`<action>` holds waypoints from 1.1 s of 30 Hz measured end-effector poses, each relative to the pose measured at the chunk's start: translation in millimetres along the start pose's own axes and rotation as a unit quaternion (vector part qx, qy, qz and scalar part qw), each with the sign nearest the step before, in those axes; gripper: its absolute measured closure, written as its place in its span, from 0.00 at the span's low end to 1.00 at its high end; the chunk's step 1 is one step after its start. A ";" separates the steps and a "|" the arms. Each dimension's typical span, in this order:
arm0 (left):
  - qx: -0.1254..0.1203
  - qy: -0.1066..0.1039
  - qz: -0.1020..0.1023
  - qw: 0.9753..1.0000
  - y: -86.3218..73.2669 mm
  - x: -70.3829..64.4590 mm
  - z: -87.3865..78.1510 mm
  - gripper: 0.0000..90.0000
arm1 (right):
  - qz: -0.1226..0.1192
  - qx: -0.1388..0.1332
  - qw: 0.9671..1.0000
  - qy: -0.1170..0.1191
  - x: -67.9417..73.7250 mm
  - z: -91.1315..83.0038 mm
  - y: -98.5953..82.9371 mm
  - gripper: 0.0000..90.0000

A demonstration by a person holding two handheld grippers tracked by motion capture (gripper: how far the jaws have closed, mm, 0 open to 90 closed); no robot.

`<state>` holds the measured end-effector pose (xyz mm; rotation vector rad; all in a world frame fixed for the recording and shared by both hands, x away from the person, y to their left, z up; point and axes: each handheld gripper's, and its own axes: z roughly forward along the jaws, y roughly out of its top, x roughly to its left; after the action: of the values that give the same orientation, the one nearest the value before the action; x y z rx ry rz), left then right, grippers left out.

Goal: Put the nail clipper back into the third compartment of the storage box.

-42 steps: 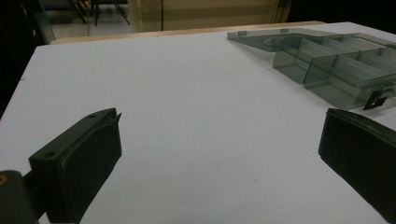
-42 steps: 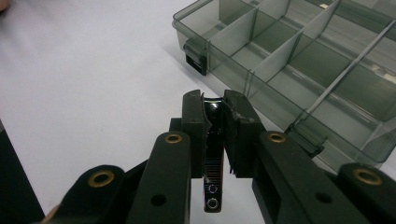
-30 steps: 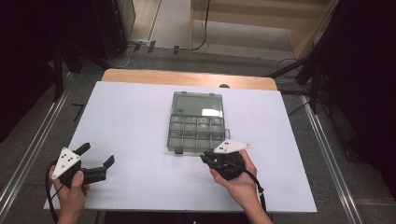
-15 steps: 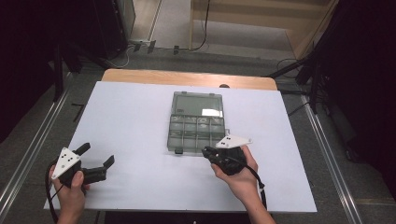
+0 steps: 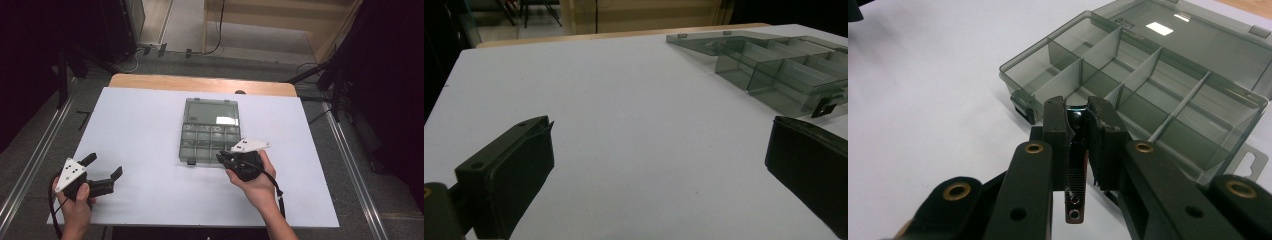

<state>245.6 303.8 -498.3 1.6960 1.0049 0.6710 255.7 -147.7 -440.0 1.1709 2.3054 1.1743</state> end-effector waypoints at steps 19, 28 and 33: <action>-0.003 0.000 -0.003 1.000 -0.1 -0.1 0.1 0.00 | 0.008 -0.005 1.000 -0.006 -13.2 6.5 15.9 0.90; -0.002 0.000 -0.002 1.000 -0.1 0.0 0.2 0.00 | 0.015 -0.007 1.000 -0.010 -23.1 13.2 23.4 0.90; -0.004 -0.001 -0.004 1.000 -0.2 0.1 0.1 0.00 | 0.020 -0.008 1.000 -0.011 -27.4 18.0 26.6 0.90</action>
<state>245.7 303.9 -498.5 1.6850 1.0059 0.6671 297.3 -150.5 -432.9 1.2239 2.2620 1.1849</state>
